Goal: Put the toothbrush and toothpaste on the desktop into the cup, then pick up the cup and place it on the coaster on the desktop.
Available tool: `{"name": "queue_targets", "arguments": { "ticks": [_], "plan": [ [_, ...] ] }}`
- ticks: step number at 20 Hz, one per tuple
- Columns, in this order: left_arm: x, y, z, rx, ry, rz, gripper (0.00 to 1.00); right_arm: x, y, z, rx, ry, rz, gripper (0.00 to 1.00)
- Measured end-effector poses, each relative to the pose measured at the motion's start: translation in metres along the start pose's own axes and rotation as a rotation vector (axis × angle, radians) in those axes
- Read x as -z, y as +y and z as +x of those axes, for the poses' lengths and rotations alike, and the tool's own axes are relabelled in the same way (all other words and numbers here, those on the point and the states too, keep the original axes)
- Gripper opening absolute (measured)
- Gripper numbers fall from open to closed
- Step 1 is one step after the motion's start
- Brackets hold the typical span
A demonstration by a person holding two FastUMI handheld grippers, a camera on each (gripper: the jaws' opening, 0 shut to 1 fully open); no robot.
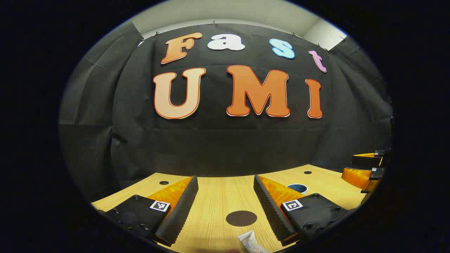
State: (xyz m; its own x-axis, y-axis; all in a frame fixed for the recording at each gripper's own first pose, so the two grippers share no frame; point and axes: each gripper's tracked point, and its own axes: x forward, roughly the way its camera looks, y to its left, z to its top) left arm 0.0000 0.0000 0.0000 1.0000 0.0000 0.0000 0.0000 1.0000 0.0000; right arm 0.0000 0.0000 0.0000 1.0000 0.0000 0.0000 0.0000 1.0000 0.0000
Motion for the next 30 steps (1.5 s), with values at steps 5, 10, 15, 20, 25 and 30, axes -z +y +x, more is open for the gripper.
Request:
{"name": "queue_targets", "arguments": {
  "ticks": [5, 10, 15, 20, 25, 30],
  "plan": [
    [-0.003, -0.001, 0.000, 0.003, -0.005, 0.002, 1.00, -0.002, 0.000, 0.000, 0.000, -0.004, 0.005, 0.96],
    [-0.006, -0.001, 0.000, 0.005, -0.004, 0.008, 1.00, -0.002, 0.004, 0.000, -0.008, 0.006, 0.012, 0.96],
    [0.001, -0.001, 0.001, 0.009, 0.040, 0.013, 1.00, 0.001, 0.007, -0.002, -0.021, 0.033, 0.014, 0.96],
    [0.018, -0.003, 0.005, 0.033, 0.150, 0.010, 1.00, 0.007, -0.001, -0.004, -0.011, 0.147, 0.016, 0.96],
    [0.042, -0.011, 0.005, 0.086, 0.267, 0.051, 1.00, 0.021, 0.010, -0.008, -0.074, 0.264, 0.024, 0.96],
    [0.083, -0.025, -0.005, 0.139, 0.431, 0.027, 1.00, 0.057, 0.019, -0.015, -0.096, 0.426, 0.079, 0.96]
  ]
}}
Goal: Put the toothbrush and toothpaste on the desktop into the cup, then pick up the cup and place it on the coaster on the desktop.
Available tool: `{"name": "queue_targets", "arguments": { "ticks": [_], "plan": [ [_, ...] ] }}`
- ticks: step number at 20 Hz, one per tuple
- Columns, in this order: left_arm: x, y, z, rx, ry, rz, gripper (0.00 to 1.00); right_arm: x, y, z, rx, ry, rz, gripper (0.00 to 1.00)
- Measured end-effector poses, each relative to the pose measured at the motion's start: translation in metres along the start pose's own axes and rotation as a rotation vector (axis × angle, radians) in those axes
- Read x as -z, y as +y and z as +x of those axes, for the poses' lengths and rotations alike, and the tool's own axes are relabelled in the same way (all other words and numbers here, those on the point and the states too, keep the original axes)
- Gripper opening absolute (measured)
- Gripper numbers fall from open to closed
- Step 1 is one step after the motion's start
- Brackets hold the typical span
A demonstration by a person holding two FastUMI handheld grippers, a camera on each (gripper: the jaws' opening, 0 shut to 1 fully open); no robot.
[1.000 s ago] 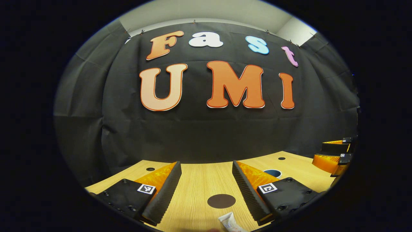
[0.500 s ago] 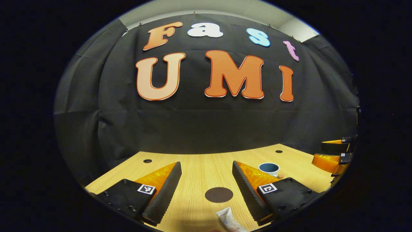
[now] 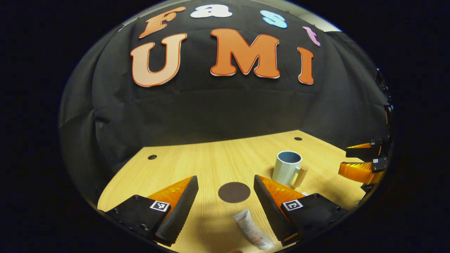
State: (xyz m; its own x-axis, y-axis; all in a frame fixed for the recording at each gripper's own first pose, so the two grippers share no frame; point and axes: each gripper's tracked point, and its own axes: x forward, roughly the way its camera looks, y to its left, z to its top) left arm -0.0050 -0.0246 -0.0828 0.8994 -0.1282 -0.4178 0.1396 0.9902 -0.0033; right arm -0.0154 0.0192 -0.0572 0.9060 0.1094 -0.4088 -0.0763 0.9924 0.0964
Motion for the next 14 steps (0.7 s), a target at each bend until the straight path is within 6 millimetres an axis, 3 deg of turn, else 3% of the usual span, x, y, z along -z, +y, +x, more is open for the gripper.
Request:
{"name": "queue_targets", "arguments": {
  "ticks": [5, 11, 12, 14],
  "plan": [
    [0.045, 0.001, 0.006, 0.020, 0.188, -0.059, 1.00, 0.056, 0.005, 0.009, -0.021, 0.169, 0.046, 0.91],
    [0.090, -0.012, 0.002, 0.070, 0.354, -0.046, 0.99, 0.081, 0.010, 0.012, -0.020, 0.275, 0.047, 0.90],
    [0.094, -0.014, 0.003, 0.072, 0.372, -0.044, 0.99, 0.088, 0.013, 0.014, -0.026, 0.294, 0.060, 0.82],
    [0.103, -0.019, 0.002, 0.081, 0.405, -0.056, 0.99, 0.094, 0.018, 0.017, -0.028, 0.337, 0.076, 0.78]
  ]
}}
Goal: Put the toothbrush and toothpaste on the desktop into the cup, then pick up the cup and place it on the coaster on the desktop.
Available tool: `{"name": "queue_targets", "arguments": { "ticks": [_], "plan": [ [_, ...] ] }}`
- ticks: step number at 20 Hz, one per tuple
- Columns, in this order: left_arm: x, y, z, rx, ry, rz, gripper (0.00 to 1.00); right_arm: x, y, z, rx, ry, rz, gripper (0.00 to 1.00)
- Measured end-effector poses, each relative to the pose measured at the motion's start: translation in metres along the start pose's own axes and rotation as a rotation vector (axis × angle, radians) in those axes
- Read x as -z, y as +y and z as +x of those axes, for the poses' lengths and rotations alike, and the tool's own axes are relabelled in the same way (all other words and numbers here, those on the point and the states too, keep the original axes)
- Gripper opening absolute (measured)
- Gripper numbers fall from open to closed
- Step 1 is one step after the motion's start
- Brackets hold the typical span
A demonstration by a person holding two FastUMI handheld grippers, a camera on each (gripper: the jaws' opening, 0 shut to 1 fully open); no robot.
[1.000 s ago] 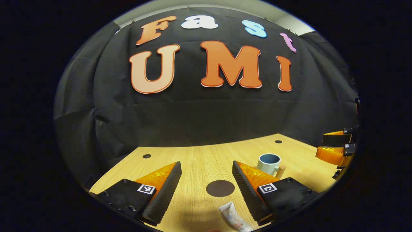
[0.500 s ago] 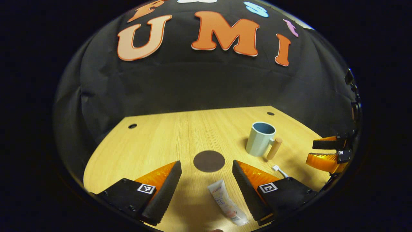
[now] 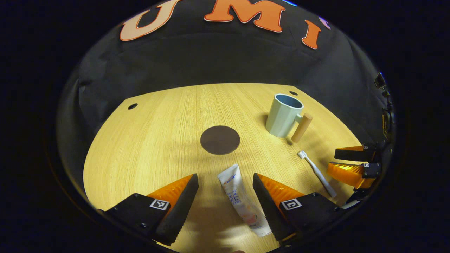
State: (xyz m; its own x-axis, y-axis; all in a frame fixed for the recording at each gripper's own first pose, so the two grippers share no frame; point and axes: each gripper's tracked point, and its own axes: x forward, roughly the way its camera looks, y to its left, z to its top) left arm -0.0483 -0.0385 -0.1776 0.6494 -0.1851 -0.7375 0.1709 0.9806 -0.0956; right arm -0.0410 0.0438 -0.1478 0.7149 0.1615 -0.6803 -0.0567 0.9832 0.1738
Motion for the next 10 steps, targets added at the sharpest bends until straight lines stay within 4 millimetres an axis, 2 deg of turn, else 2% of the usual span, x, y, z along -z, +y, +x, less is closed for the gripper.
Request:
{"name": "queue_targets", "arguments": {
  "ticks": [4, 6, 10],
  "plan": [
    [0.026, -0.008, 0.014, 0.012, 0.071, -0.034, 0.99, 0.003, 0.005, 0.012, 0.030, 0.058, -0.001, 0.77],
    [0.036, -0.010, 0.014, 0.022, 0.105, -0.053, 0.99, -0.001, 0.006, 0.013, 0.027, 0.082, 0.009, 0.77],
    [0.042, -0.014, 0.017, 0.001, 0.107, -0.027, 0.96, 0.007, 0.012, 0.026, 0.026, 0.118, 0.020, 0.60]
  ]
}}
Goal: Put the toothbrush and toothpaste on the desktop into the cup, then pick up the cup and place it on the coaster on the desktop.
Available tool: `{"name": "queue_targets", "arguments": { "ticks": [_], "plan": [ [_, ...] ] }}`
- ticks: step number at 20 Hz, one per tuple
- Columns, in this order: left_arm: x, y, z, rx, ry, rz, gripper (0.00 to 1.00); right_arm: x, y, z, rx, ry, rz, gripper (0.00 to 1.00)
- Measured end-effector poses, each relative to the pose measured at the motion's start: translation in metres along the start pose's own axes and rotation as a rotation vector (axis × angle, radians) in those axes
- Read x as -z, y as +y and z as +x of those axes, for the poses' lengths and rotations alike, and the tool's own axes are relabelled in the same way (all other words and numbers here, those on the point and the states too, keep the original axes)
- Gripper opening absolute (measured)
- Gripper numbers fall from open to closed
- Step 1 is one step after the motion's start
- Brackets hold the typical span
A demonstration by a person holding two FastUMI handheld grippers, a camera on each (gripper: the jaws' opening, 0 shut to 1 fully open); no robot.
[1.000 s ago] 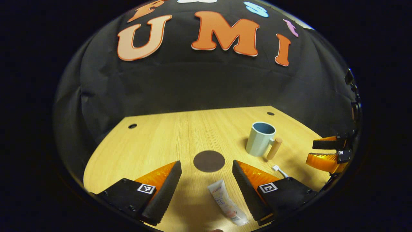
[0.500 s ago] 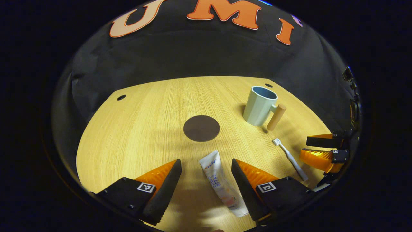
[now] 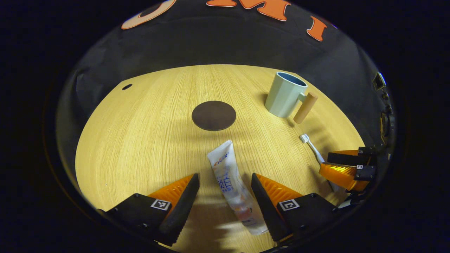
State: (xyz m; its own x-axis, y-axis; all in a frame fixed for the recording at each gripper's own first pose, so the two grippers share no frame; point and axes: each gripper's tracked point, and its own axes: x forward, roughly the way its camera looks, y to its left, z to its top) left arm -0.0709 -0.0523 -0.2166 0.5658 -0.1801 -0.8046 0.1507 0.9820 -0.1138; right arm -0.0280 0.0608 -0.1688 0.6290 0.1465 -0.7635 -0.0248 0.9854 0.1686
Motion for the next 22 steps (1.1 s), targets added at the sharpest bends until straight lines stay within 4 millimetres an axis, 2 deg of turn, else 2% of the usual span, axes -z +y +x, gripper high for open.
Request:
{"name": "queue_targets", "arguments": {
  "ticks": [2, 4, 7, 9, 10, 11, 12, 13, 17, 20, 22],
  "plan": [
    [0.000, 0.000, -0.001, -0.011, 0.001, -0.010, 0.90, -0.004, 0.002, 0.005, 0.013, 0.002, 0.002, 0.57],
    [0.001, -0.001, 0.002, -0.024, 0.007, -0.025, 0.79, -0.009, 0.006, 0.010, 0.015, 0.007, 0.009, 0.53],
    [0.002, -0.004, 0.003, -0.016, 0.013, -0.049, 0.52, -0.014, 0.012, 0.017, 0.028, 0.012, -0.017, 0.45],
    [0.001, -0.004, 0.003, -0.002, 0.006, -0.050, 0.27, -0.015, 0.015, 0.021, 0.060, 0.019, -0.047, 0.33],
    [0.000, -0.003, 0.003, 0.003, 0.003, -0.054, 0.27, -0.014, 0.013, 0.022, 0.072, 0.024, -0.048, 0.27],
    [0.003, -0.003, 0.004, 0.009, -0.005, -0.058, 0.27, -0.014, 0.010, 0.020, 0.074, 0.030, -0.037, 0.17],
    [-0.001, -0.004, 0.012, 0.011, -0.006, -0.070, 0.27, -0.015, 0.009, 0.021, 0.071, 0.034, -0.032, 0.14],
    [-0.001, -0.006, 0.006, 0.020, -0.009, -0.070, 0.18, -0.015, 0.006, 0.020, 0.071, 0.035, -0.031, 0.11],
    [-0.002, -0.009, 0.004, 0.031, -0.020, -0.077, 0.18, -0.018, 0.010, 0.016, 0.026, 0.029, 0.010, 0.05],
    [-0.003, -0.014, 0.005, 0.078, -0.026, -0.107, 0.18, -0.024, 0.021, 0.012, -0.005, 0.011, 0.007, 0.05],
    [-0.005, -0.010, 0.003, 0.075, -0.040, -0.111, 0.18, -0.028, 0.026, 0.007, -0.019, -0.011, 0.000, 0.05]
  ]
}}
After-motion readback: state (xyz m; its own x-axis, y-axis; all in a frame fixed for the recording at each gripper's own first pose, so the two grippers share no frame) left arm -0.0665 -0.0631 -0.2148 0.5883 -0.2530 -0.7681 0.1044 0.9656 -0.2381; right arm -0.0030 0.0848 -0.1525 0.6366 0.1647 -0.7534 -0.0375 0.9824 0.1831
